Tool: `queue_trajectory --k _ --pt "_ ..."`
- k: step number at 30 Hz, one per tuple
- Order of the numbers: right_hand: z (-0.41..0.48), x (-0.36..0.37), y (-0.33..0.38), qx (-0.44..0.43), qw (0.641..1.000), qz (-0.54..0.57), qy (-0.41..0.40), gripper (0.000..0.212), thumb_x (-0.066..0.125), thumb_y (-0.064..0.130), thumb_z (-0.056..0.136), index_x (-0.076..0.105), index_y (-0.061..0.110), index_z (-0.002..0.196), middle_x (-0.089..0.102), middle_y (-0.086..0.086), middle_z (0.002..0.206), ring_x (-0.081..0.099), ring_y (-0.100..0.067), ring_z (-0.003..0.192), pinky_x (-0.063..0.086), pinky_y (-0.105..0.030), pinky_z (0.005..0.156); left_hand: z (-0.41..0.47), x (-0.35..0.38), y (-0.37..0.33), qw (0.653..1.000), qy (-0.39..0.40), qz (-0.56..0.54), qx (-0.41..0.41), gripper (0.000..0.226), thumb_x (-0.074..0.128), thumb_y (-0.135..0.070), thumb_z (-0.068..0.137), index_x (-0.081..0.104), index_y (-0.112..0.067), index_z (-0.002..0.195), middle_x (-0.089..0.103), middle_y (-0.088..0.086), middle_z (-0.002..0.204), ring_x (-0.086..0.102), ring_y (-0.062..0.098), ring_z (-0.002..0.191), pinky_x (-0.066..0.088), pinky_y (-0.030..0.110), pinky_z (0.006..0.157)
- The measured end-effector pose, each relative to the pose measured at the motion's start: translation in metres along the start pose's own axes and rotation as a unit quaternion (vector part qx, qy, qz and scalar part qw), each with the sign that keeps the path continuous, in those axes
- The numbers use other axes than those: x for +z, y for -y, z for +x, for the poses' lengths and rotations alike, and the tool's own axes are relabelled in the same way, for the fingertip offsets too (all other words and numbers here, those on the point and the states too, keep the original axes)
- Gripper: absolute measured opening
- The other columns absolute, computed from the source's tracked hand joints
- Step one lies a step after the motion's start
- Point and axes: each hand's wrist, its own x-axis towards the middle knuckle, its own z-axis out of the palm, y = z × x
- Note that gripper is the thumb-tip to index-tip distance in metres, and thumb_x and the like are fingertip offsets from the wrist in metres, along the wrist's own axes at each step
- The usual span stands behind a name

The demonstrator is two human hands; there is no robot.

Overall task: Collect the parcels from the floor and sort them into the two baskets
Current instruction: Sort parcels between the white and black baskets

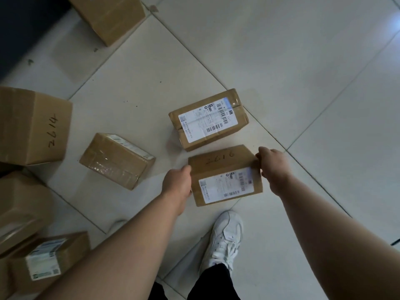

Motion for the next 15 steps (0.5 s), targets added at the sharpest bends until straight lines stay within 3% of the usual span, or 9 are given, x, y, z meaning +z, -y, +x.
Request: queue_trajectory --k 2,4,6,8,10,12,13,15 --pt "-0.003 -0.003 -0.017 0.001 0.999 0.048 0.011 0.02 0.045 0.02 0.096 0.059 0.009 0.104 0.061 -0.011 0.091 0.055 -0.02 0.077 0.044 -0.032 0.067 0.004 -0.001 0.014 0.999 -0.04 0.011 0.028 0.035 0.046 -0.036 0.084 0.065 -0.007 0.082 0.071 0.019 0.093 0.068 0.035 0.093 0.054 0.048 0.086" --pt "-0.008 -0.002 -0.032 -0.014 0.998 0.059 0.032 0.022 0.044 0.016 0.098 0.062 0.013 0.111 0.061 -0.006 0.088 0.054 -0.015 0.075 0.042 -0.025 0.063 0.01 -0.004 0.026 0.996 -0.057 0.028 0.057 0.035 0.044 -0.036 0.077 0.062 -0.006 0.08 0.069 0.02 0.092 0.066 0.033 0.086 0.054 0.046 0.081" --pt "-0.012 0.003 -0.042 -0.024 0.996 0.068 0.053 0.026 0.044 0.011 0.096 0.068 0.011 0.106 0.065 -0.004 0.092 0.058 -0.015 0.081 0.042 -0.023 0.063 0.012 -0.006 0.033 0.996 -0.057 0.025 0.067 0.027 0.044 -0.03 0.077 0.062 -0.011 0.08 0.066 0.016 0.088 0.06 0.027 0.083 0.051 0.042 0.08" --pt "-0.014 0.011 -0.05 -0.013 0.994 0.086 0.066 0.026 0.044 0.008 0.095 0.069 0.016 0.098 0.068 -0.005 0.104 0.061 -0.019 0.095 0.042 -0.023 0.065 0.012 -0.007 0.035 0.996 -0.051 0.038 0.068 0.021 0.045 -0.022 0.086 0.065 -0.014 0.084 0.067 0.012 0.095 0.061 0.03 0.091 0.05 0.044 0.089" --pt "-0.014 0.016 -0.051 0.0 0.993 0.093 0.074 0.028 0.042 0.006 0.095 0.068 0.017 0.094 0.066 -0.009 0.115 0.059 -0.022 0.1 0.047 -0.028 0.075 0.013 -0.007 0.038 0.995 -0.041 0.065 0.064 0.021 0.043 -0.015 0.094 0.062 -0.013 0.085 0.063 0.011 0.095 0.057 0.029 0.088 0.046 0.036 0.082" --pt "-0.012 0.018 -0.045 -0.012 0.995 0.078 0.061 0.031 0.042 0.008 0.097 0.065 0.008 0.118 0.058 -0.011 0.134 0.054 -0.027 0.119 0.043 -0.034 0.097 0.016 -0.006 0.033 0.992 -0.047 0.078 0.085 0.023 0.04 -0.017 0.097 0.061 -0.01 0.092 0.057 0.009 0.093 0.051 0.024 0.084 0.039 0.033 0.077" --pt "-0.01 0.017 -0.038 -0.027 0.996 0.076 0.049 0.039 0.041 0.011 0.098 0.055 0.009 0.135 0.05 -0.008 0.144 0.046 -0.025 0.131 0.037 -0.033 0.104 0.014 -0.005 0.025 0.99 -0.059 0.07 0.105 0.024 0.038 -0.021 0.098 0.06 -0.011 0.094 0.057 0.008 0.093 0.051 0.023 0.085 0.04 0.034 0.078" --pt "-0.004 0.014 -0.018 -0.077 0.993 0.085 0.027 0.048 0.039 0.017 0.101 0.038 0.014 0.149 0.038 -0.001 0.154 0.033 -0.018 0.142 0.027 -0.03 0.11 0.01 -0.004 0.001 0.985 -0.091 0.032 0.145 0.024 0.035 -0.027 0.1 0.055 -0.017 0.092 0.055 0.003 0.092 0.05 0.021 0.089 0.041 0.035 0.082"
